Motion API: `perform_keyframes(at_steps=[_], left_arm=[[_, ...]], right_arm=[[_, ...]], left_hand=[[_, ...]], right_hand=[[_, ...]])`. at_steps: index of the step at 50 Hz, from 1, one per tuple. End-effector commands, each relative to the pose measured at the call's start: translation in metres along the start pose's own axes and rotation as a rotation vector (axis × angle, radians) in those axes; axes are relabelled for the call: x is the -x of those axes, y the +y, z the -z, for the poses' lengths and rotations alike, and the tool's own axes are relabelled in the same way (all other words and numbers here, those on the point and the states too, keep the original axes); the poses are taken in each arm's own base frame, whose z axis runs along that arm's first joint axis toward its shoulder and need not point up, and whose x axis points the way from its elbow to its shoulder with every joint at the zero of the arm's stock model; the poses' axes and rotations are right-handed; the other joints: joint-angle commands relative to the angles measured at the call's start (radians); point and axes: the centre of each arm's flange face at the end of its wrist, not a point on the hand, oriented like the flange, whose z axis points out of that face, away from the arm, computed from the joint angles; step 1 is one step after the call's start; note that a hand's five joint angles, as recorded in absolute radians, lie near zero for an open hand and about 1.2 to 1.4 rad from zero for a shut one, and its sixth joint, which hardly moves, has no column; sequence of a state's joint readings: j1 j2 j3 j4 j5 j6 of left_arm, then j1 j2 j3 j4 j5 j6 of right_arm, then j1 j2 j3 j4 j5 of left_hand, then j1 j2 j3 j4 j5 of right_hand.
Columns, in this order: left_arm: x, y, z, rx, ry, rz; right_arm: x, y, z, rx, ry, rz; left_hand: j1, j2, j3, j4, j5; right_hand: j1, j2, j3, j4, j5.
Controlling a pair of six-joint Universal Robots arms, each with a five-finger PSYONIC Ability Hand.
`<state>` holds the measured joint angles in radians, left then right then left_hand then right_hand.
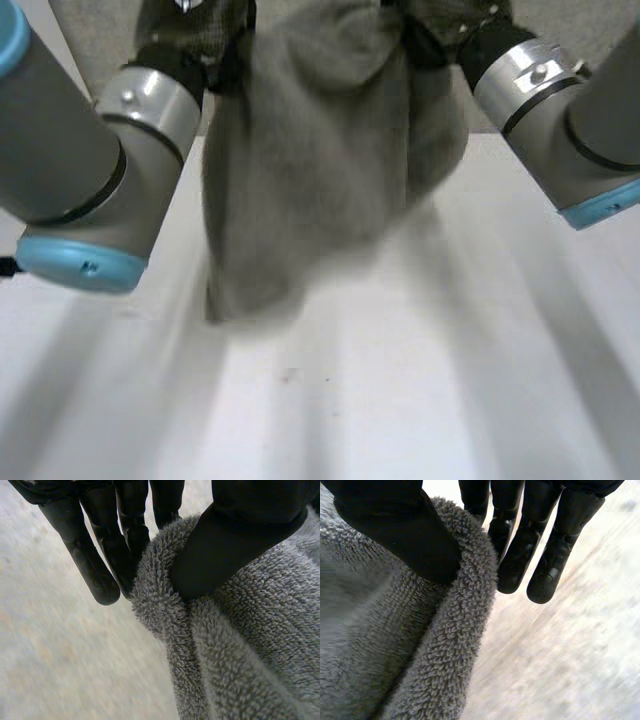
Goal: Fold the towel.
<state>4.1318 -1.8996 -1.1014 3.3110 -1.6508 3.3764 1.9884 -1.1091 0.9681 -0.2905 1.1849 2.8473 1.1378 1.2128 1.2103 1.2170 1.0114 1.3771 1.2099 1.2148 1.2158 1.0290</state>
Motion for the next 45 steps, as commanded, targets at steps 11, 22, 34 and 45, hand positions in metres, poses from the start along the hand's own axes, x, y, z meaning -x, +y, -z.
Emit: perform_keyframes(at_steps=[11,22,34,45], left_arm=[[-0.051,0.103,0.088,0.381,0.184,-0.022],[-0.070,0.135,0.150,0.568,0.293,-0.036],[-0.069,0.099,0.146,0.498,0.311,-0.032],[-0.022,0.116,0.087,0.482,0.166,-0.024]], right_arm=[[0.072,0.102,0.105,0.696,-0.296,-0.033],[0.073,0.110,0.138,0.856,-0.275,-0.068],[0.036,0.090,0.131,0.816,-0.111,-0.182],[0.008,0.103,0.110,0.797,-0.061,-0.156]], left_hand=[[0.258,0.183,0.186,0.179,0.210],[-0.143,-0.218,-0.216,-0.223,-0.191],[-0.924,-0.999,-0.997,-1.003,-0.972],[-0.854,-0.929,-0.926,-0.933,-0.902]], right_hand=[[0.019,0.186,0.182,0.180,0.193],[-0.831,-0.664,-0.669,-0.670,-0.658],[-1.203,-1.035,-1.040,-1.041,-1.029],[-1.102,-0.935,-0.940,-0.941,-0.928]])
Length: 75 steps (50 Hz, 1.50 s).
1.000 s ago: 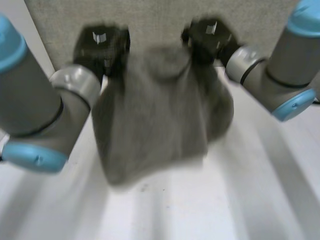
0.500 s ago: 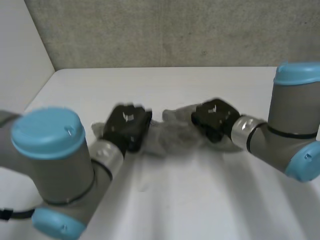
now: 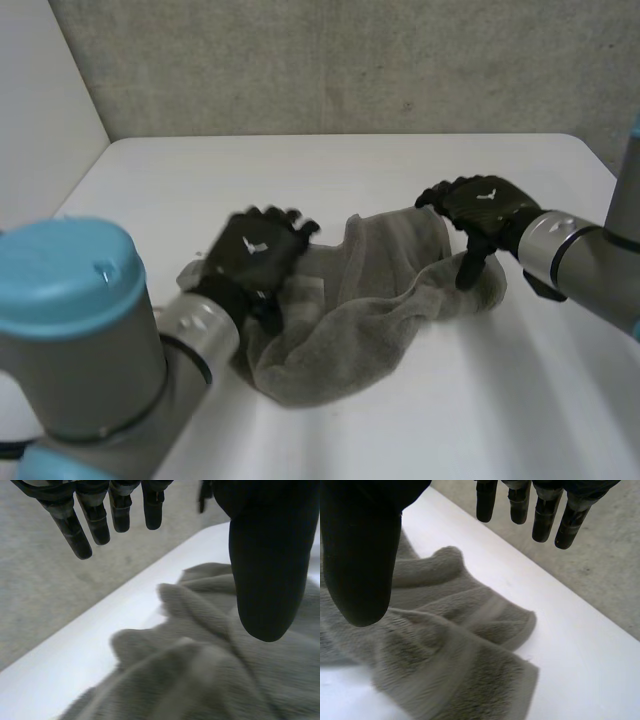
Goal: Fold the towel.
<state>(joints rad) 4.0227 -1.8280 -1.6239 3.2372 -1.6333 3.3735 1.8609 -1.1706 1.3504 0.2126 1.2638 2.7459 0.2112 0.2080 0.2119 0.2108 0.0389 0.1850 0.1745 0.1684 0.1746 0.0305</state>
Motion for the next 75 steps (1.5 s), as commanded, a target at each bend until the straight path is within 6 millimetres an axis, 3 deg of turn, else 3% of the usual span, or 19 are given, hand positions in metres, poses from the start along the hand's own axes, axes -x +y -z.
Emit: perform_keyframes(at_steps=[1,9,17,23,26,28,29,30,31,33,44,53,60,68,75], left_arm=[[0.038,0.001,-0.033,0.001,-0.074,0.024],[0.071,0.025,-0.074,0.072,0.002,0.067],[0.073,0.045,-0.099,0.167,0.093,0.093],[0.069,0.054,-0.103,0.190,0.137,0.052],[0.065,0.055,-0.102,0.187,0.154,0.007],[0.063,0.053,-0.102,0.184,0.160,-0.006],[0.060,0.053,-0.101,0.183,0.167,-0.015],[0.060,0.053,-0.101,0.183,0.167,-0.015],[0.058,0.052,-0.100,0.181,0.171,-0.021],[0.054,0.051,-0.100,0.177,0.179,-0.024],[0.028,0.047,-0.099,0.157,0.235,-0.050],[0.004,0.055,-0.109,0.150,0.284,-0.136],[0.000,0.064,-0.111,0.169,0.293,-0.167],[0.006,0.061,-0.115,0.171,0.237,-0.189],[0.009,0.062,-0.116,0.180,0.210,-0.259]], right_arm=[[-0.016,-0.004,-0.019,0.019,0.011,0.027],[-0.024,0.010,-0.043,0.126,-0.013,0.034],[-0.034,0.034,-0.063,0.208,0.052,0.051],[-0.033,0.052,-0.074,0.259,0.057,0.109],[-0.032,0.060,-0.079,0.274,0.049,0.123],[-0.032,0.062,-0.081,0.274,0.048,0.117],[-0.032,0.062,-0.081,0.274,0.048,0.117],[-0.031,0.062,-0.080,0.273,0.044,0.118],[-0.031,0.062,-0.080,0.273,0.044,0.118],[-0.034,0.060,-0.076,0.274,0.048,0.112],[-0.067,0.045,-0.038,0.200,0.118,0.085],[-0.064,0.053,-0.021,0.218,0.085,0.053],[-0.068,0.055,-0.015,0.201,0.115,0.059],[-0.074,0.055,-0.013,0.191,0.135,0.061],[-0.073,0.055,-0.013,0.191,0.132,0.061]], left_hand=[[0.073,0.076,0.072,0.073,0.071],[0.152,0.155,0.151,0.152,0.150],[0.155,0.158,0.154,0.155,0.153],[0.146,0.149,0.146,0.147,0.144],[0.146,0.149,0.145,0.147,0.144],[0.152,0.155,0.151,0.152,0.150],[0.161,0.164,0.160,0.161,0.159],[0.161,0.164,0.160,0.161,0.159],[0.170,0.173,0.169,0.170,0.167],[0.181,0.185,0.181,0.182,0.179],[0.278,0.281,0.277,0.278,0.276],[0.346,0.349,0.345,0.346,0.343],[0.416,0.419,0.415,0.416,0.414],[0.795,0.798,0.794,0.795,0.792],[0.795,0.798,0.794,0.795,0.793]], right_hand=[[0.102,0.113,0.119,0.113,0.082],[0.114,0.125,0.131,0.125,0.094],[0.117,0.128,0.134,0.128,0.097],[0.167,0.178,0.184,0.178,0.147],[0.329,0.339,0.345,0.339,0.309],[0.632,0.643,0.649,0.643,0.612],[0.634,0.644,0.651,0.644,0.614],[0.837,0.848,0.854,0.848,0.817],[0.839,0.850,0.856,0.850,0.819],[1.210,1.220,1.226,1.220,1.189],[1.211,1.222,1.228,1.222,1.191],[1.211,1.222,1.228,1.222,1.191],[1.211,1.222,1.228,1.222,1.191],[1.211,1.222,1.228,1.222,1.191],[1.211,1.222,1.228,1.222,1.191]])
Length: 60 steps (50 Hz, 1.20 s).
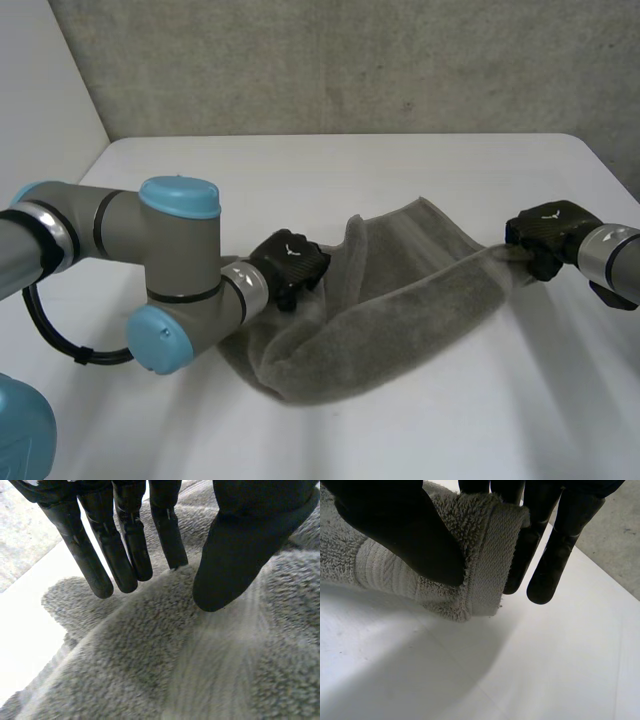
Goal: Fold the towel.
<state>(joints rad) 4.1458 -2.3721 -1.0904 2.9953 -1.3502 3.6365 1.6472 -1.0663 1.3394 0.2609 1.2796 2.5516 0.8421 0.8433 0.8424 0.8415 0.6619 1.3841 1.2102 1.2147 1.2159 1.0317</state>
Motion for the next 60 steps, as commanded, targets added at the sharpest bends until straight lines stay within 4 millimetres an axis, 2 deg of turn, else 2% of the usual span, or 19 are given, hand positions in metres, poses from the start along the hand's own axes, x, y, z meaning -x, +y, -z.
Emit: perform_keyframes(at_steps=[1,3,5,10,22,27,29,30,34,43,46,48,51,53,54,55,56,59,60], left_arm=[[0.005,0.001,-0.001,0.021,-0.043,-0.062],[0.004,0.003,-0.001,0.025,-0.044,-0.065],[0.003,0.005,0.000,0.031,-0.041,-0.063],[0.002,0.004,0.002,0.037,-0.036,-0.060],[-0.022,-0.002,0.005,0.024,0.015,-0.077],[-0.027,0.003,0.002,0.034,0.029,-0.083],[-0.026,0.005,0.000,0.038,0.024,-0.084],[-0.026,0.005,0.000,0.038,0.024,-0.084],[-0.024,0.001,0.001,0.031,0.013,-0.089],[-0.009,-0.013,0.010,0.009,-0.040,-0.087],[0.007,-0.028,0.021,-0.011,-0.109,-0.087],[0.031,-0.045,0.041,-0.027,-0.196,-0.074],[0.042,-0.055,0.055,-0.038,-0.234,-0.067],[0.062,-0.077,0.086,-0.080,-0.308,-0.062],[0.062,-0.077,0.086,-0.080,-0.309,-0.062],[0.068,-0.085,0.099,-0.099,-0.334,-0.057],[0.071,-0.093,0.112,-0.126,-0.355,-0.050],[0.076,-0.102,0.127,-0.160,-0.381,-0.037],[0.082,-0.112,0.142,-0.198,-0.414,-0.016]], right_arm=[[0.000,0.000,0.000,-0.001,0.000,-0.001],[0.001,0.000,0.000,-0.001,-0.004,0.001],[0.002,0.000,0.000,-0.001,-0.005,0.002],[0.003,0.000,0.000,0.000,-0.007,0.001],[0.003,0.002,-0.002,0.003,-0.007,0.001],[0.003,0.003,-0.003,0.002,-0.005,0.001],[0.002,0.003,-0.003,0.001,-0.004,0.001],[0.002,0.002,-0.004,-0.001,-0.003,0.002],[0.000,0.001,-0.004,-0.004,0.002,0.002],[-0.008,-0.014,0.004,-0.045,0.031,0.014],[-0.011,-0.023,0.010,-0.068,0.049,0.022],[-0.012,-0.028,0.015,-0.081,0.058,0.028],[-0.015,-0.040,0.027,-0.107,0.074,0.042],[-0.018,-0.049,0.036,-0.124,0.086,0.052],[-0.020,-0.058,0.046,-0.138,0.093,0.062],[-0.022,-0.068,0.059,-0.156,0.101,0.072],[-0.022,-0.068,0.059,-0.157,0.101,0.072],[-0.029,-0.088,0.083,-0.202,0.137,0.101],[-0.032,-0.098,0.095,-0.227,0.157,0.118]], left_hand=[[0.150,0.148,0.149,0.150,0.155],[0.102,0.101,0.102,0.103,0.108],[-0.137,-0.138,-0.137,-0.137,-0.132],[-0.299,-0.300,-0.300,-0.299,-0.294],[-0.247,-0.248,-0.247,-0.246,-0.241],[-0.080,-0.081,-0.080,-0.079,-0.074],[0.210,0.208,0.209,0.210,0.215],[0.211,0.210,0.211,0.212,0.217],[0.553,0.552,0.553,0.554,0.559],[0.554,0.553,0.554,0.555,0.560],[0.554,0.553,0.554,0.555,0.560],[0.554,0.553,0.554,0.555,0.560],[0.554,0.553,0.554,0.555,0.560],[0.554,0.553,0.554,0.555,0.560],[0.554,0.553,0.554,0.555,0.560],[0.554,0.553,0.554,0.555,0.560],[0.554,0.553,0.554,0.555,0.560],[0.554,0.553,0.554,0.555,0.560],[0.554,0.553,0.554,0.555,0.560]], right_hand=[[0.012,0.186,0.182,0.180,0.190],[0.012,0.186,0.182,0.180,0.190],[0.012,0.186,0.182,0.180,0.190],[0.012,0.186,0.182,0.180,0.190],[0.012,0.186,0.182,0.180,0.190],[0.012,0.186,0.182,0.180,0.190],[0.012,0.186,0.182,0.180,0.190],[0.012,0.186,0.182,0.180,0.190],[0.012,0.186,0.182,0.180,0.190],[0.012,0.186,0.182,0.180,0.190],[0.012,0.186,0.182,0.180,0.190],[0.012,0.186,0.182,0.180,0.190],[0.012,0.186,0.182,0.180,0.190],[0.012,0.186,0.182,0.180,0.190],[0.012,0.186,0.182,0.180,0.190],[0.012,0.186,0.182,0.180,0.190],[0.012,0.186,0.182,0.180,0.190],[0.012,0.186,0.182,0.180,0.190],[0.012,0.186,0.182,0.180,0.190]])
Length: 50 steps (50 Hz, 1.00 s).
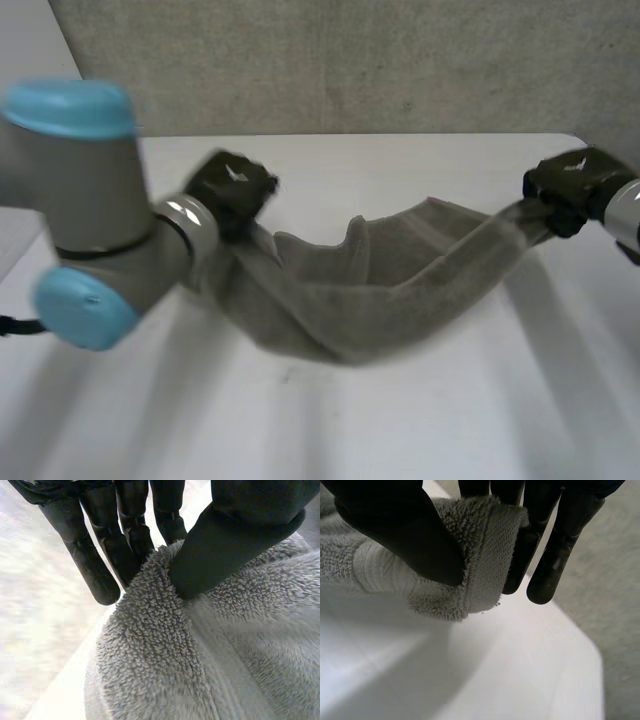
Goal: Fold the towel.
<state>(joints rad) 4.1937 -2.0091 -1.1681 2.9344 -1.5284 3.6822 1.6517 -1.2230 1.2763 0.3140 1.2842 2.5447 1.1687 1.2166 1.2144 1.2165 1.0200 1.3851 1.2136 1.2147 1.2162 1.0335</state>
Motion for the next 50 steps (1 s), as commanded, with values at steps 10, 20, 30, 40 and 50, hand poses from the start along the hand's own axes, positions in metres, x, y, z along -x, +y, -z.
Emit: perform_keyframes(at_steps=[10,20,30,40,50], left_arm=[[0.077,-0.033,0.078,-0.088,-0.216,0.238],[0.045,0.055,0.032,0.219,-0.096,0.287],[0.091,0.012,-0.041,-0.041,-0.216,0.260],[0.176,-0.130,-0.021,-0.701,-0.454,0.303],[0.179,-0.090,-0.037,-0.603,-0.398,0.499]], right_arm=[[-0.021,-0.067,0.077,-0.073,0.067,0.164],[0.002,-0.007,0.025,0.164,-0.101,0.211],[-0.010,-0.058,-0.039,-0.180,0.090,0.192],[-0.080,-0.181,0.007,-0.887,0.460,0.092],[-0.050,-0.137,-0.010,-0.719,0.295,0.063]], left_hand=[[0.228,0.180,0.182,0.180,0.202],[0.228,0.180,0.182,0.180,0.202],[0.228,0.180,0.182,0.180,0.202],[0.228,0.180,0.182,0.180,0.202],[0.228,0.180,0.182,0.180,0.202]], right_hand=[[0.011,0.183,0.182,0.180,0.188],[0.011,0.183,0.182,0.180,0.188],[0.011,0.183,0.182,0.180,0.188],[0.011,0.183,0.182,0.180,0.188],[0.011,0.183,0.182,0.180,0.188]])
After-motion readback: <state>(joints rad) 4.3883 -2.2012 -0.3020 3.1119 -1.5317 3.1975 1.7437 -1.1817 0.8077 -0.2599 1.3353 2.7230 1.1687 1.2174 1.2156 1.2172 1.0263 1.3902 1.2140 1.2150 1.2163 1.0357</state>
